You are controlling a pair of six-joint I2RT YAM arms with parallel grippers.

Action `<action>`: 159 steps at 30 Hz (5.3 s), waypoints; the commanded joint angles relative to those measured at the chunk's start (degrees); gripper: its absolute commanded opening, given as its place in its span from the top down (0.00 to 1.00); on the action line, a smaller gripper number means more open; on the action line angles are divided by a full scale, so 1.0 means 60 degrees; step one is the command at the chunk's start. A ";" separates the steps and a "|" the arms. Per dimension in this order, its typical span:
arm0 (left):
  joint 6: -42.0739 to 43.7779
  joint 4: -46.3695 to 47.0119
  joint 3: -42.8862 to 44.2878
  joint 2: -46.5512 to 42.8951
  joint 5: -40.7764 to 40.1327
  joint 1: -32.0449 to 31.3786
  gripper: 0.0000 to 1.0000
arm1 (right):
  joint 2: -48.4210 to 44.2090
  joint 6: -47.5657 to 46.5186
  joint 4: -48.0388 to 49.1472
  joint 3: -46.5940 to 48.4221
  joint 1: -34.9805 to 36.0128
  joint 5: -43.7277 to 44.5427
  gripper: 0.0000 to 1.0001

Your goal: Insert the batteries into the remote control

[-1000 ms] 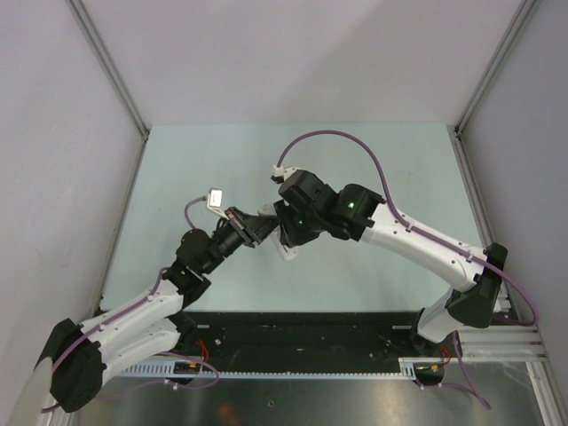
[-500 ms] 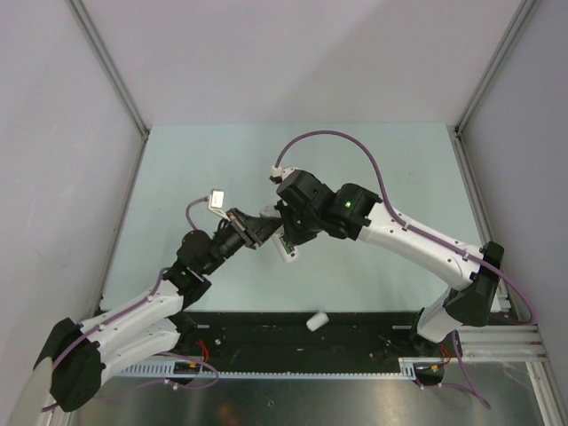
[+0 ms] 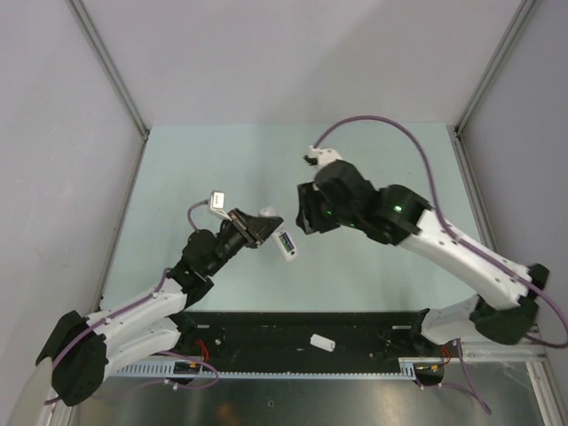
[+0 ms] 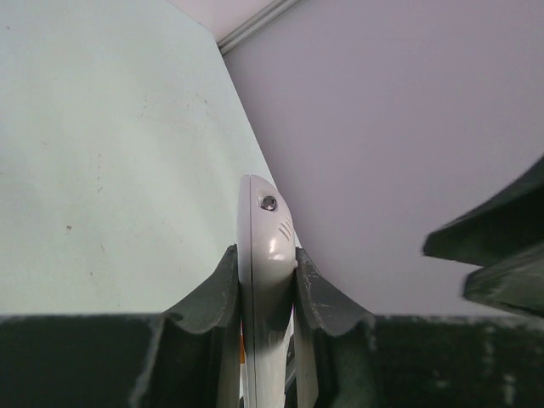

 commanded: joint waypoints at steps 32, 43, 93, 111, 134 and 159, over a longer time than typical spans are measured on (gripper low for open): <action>-0.0038 -0.3716 -0.1457 -0.6236 -0.0435 -0.0033 1.00 | 0.0265 0.2245 0.2837 -0.7495 0.5810 0.0787 0.43; 0.0050 -0.3834 -0.1325 -0.5841 -0.0376 -0.0033 1.00 | 0.0397 0.2333 0.2939 -0.8168 0.5824 0.0348 0.45; 0.0695 -0.3717 -0.0417 -0.5284 -0.0772 -0.0003 1.00 | 0.2944 0.0986 1.0691 -0.6515 -0.4796 -0.5994 1.00; 0.0504 -0.3585 -0.0681 -0.5255 -0.0743 -0.0003 1.00 | 0.3634 0.0575 0.9063 -0.6397 -0.5425 -0.5321 0.84; 0.0358 -0.3585 -0.0827 -0.5240 -0.0611 -0.0003 1.00 | 0.3883 0.0618 0.4550 -0.3702 -0.2452 0.1036 0.31; 0.0416 -0.3585 -0.0871 -0.5299 -0.0391 -0.0003 1.00 | 0.5084 0.0092 0.4301 -0.3145 -0.2349 0.1345 0.42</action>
